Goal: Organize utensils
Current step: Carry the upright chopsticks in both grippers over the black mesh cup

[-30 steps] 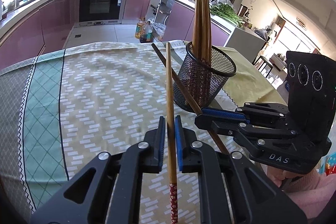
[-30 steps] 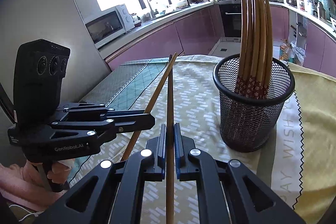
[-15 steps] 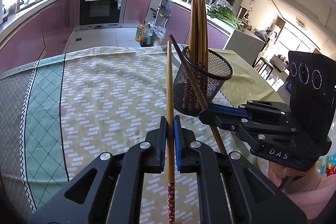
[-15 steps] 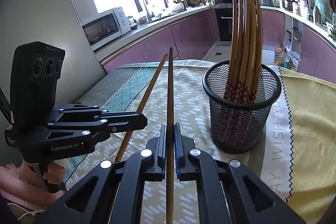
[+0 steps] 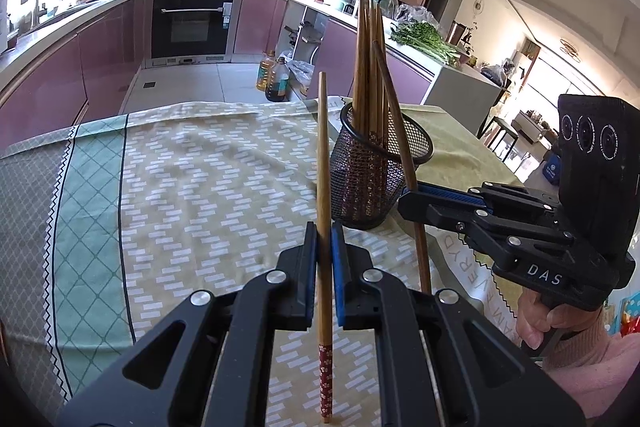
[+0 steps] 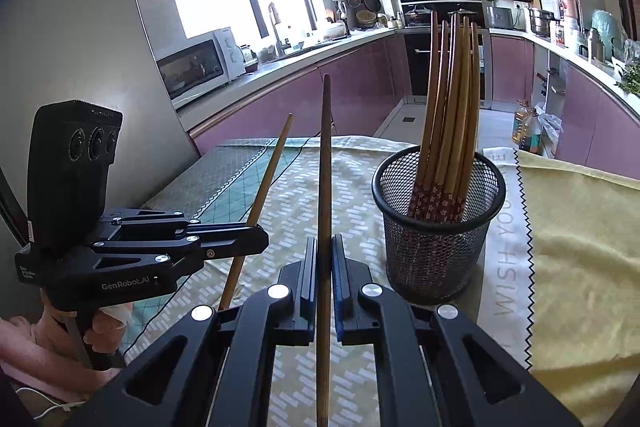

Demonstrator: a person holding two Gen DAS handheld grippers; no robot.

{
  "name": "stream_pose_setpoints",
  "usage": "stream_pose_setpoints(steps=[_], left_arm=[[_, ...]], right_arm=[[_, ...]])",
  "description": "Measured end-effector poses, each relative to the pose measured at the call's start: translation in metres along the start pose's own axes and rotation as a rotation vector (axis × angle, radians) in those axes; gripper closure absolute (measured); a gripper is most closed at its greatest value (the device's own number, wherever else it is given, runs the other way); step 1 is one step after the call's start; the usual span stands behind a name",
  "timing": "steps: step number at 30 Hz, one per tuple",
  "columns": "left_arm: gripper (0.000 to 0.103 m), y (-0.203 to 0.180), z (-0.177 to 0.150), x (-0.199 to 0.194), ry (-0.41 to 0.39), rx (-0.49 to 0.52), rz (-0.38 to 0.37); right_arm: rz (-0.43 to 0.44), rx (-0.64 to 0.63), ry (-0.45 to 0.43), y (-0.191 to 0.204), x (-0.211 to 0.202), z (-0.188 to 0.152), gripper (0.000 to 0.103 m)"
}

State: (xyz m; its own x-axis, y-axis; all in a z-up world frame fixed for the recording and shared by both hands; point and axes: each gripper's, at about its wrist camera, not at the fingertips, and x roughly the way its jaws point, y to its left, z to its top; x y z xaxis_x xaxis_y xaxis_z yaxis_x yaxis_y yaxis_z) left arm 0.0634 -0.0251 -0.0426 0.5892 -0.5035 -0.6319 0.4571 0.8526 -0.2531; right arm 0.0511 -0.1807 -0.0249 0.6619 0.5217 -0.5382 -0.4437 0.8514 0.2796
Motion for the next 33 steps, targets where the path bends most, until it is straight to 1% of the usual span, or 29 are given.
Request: stream_pose_setpoints(steps=[16, 23, 33], left_arm=[[0.095, -0.012, 0.008, -0.013, -0.05, 0.026, 0.002], [0.095, -0.017, 0.01, -0.017, -0.072, 0.04, 0.027], [0.095, -0.018, 0.012, -0.021, -0.102, 0.041, 0.042]], right_arm=[[-0.011, -0.002, -0.044, -0.003, -0.012, 0.006, 0.097], [-0.01, 0.0, -0.061, -0.006, -0.017, 0.008, 0.097], [-0.012, 0.001, -0.088, -0.011, -0.025, 0.01, 0.097]])
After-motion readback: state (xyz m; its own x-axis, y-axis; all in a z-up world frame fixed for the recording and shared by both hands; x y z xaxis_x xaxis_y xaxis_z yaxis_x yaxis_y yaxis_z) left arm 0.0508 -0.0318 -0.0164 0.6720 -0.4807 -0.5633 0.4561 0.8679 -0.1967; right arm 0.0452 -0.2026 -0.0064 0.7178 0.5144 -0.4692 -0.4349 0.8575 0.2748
